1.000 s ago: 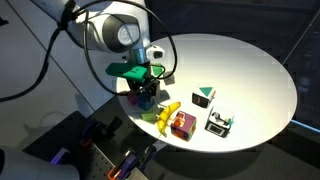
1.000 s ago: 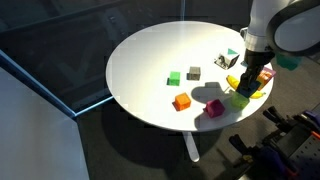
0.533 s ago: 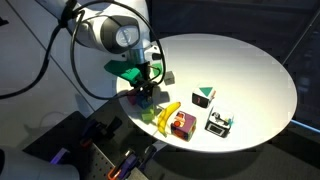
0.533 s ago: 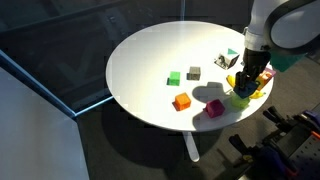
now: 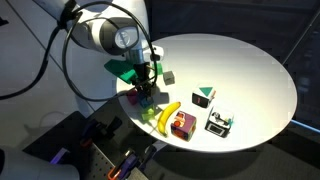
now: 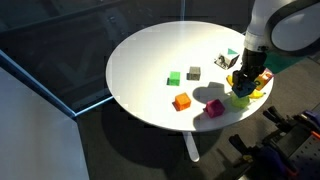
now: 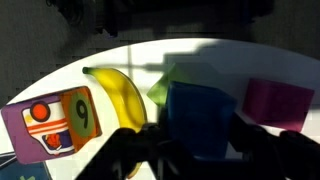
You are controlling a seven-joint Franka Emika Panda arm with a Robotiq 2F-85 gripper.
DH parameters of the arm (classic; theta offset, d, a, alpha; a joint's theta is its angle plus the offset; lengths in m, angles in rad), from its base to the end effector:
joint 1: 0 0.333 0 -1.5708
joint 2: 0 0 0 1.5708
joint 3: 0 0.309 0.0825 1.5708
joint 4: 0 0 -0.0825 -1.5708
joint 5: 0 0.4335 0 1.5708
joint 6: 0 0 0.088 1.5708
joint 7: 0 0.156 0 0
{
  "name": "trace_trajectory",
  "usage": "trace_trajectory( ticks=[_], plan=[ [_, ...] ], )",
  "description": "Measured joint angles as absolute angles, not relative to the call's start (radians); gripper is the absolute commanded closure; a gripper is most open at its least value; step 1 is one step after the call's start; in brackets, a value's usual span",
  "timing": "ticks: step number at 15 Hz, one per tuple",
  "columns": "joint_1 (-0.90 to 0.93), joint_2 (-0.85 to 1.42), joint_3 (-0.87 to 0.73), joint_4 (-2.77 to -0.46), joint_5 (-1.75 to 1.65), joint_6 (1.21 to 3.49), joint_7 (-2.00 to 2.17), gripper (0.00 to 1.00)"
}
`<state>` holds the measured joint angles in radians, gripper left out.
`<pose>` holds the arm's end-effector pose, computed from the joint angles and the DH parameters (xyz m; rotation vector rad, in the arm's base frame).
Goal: Put the blue block on the light green block
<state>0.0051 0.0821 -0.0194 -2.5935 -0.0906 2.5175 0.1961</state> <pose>0.4384 -0.0084 0.1161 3.0632 -0.2036 -0.2353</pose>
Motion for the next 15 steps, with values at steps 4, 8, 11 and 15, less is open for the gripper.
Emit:
trace_trajectory(
  ticks=[4,8,11,15],
  plan=[
    [0.006,0.091,-0.019,-2.595,-0.090,2.518,0.268,0.69],
    [0.006,0.105,-0.020,-2.595,-0.061,2.520,0.307,0.69],
    [0.006,0.113,-0.020,-2.595,-0.030,2.524,0.312,0.69],
    [0.006,0.115,-0.020,-2.594,-0.002,2.526,0.312,0.69]
  ],
)
